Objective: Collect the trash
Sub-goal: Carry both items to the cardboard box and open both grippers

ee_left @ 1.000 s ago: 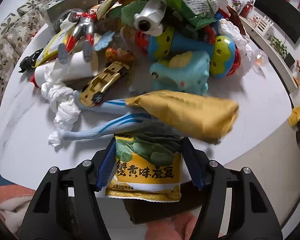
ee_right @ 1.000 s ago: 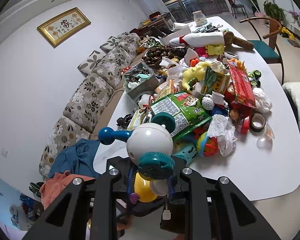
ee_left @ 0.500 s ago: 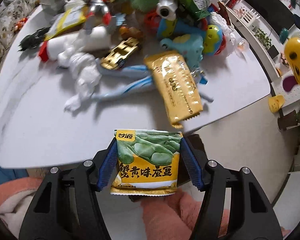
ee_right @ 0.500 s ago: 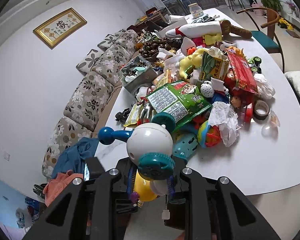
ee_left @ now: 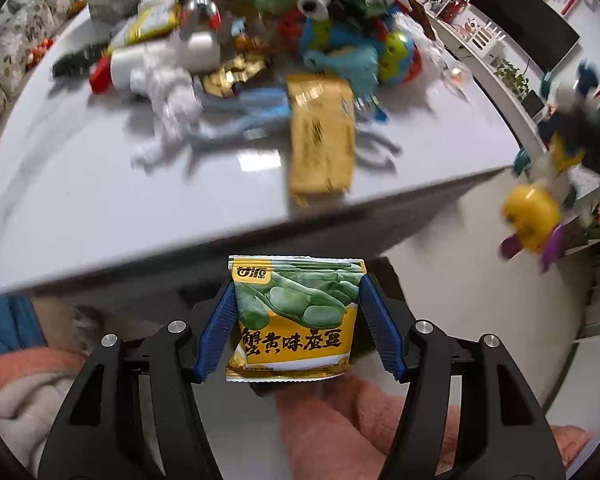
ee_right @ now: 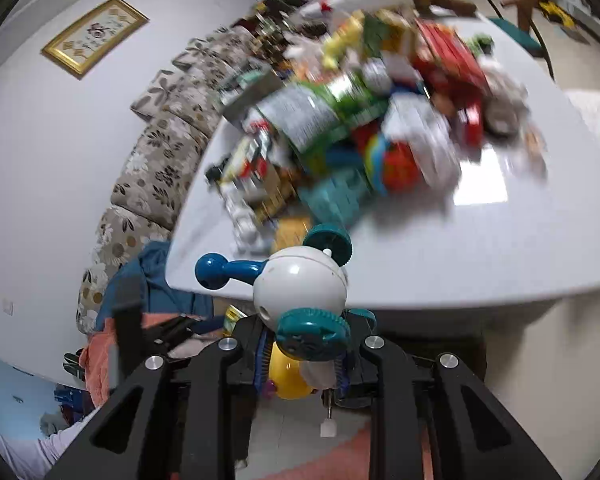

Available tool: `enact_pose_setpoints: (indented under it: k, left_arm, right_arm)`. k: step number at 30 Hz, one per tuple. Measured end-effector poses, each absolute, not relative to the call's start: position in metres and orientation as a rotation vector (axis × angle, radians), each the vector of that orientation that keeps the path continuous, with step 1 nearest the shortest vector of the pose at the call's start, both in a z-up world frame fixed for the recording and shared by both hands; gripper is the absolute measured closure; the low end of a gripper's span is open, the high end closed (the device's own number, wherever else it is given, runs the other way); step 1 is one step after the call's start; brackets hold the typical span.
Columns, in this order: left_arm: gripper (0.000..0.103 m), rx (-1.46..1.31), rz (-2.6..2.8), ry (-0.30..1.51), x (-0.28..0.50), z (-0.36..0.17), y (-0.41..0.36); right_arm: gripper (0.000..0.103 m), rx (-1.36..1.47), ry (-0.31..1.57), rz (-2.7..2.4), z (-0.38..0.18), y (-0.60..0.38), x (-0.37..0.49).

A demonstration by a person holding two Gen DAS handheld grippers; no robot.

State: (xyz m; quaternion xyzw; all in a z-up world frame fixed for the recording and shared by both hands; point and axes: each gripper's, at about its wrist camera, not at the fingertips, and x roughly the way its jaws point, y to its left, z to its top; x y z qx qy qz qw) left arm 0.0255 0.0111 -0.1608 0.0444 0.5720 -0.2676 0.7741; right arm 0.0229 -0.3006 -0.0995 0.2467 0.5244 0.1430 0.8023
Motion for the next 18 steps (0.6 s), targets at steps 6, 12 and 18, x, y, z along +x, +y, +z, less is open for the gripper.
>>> enact_pose_setpoints:
  k: [6,12,18]
  left_arm:
    - [0.043,0.079,-0.552,1.386,-0.007,-0.231,0.016]
    - [0.044,0.084,-0.518,1.539,-0.015,-0.342,0.001]
    - [0.03,0.099,-0.361,1.695,0.002,-0.449,-0.002]
  right_arm:
    - [0.078,0.511,1.325,0.217,-0.207,-0.296,-0.01]
    - [0.078,0.493,1.479,0.102,-0.347,-0.296,-0.022]
    - [0.027,0.419,1.614,-0.035,-0.454,-0.304,-0.018]
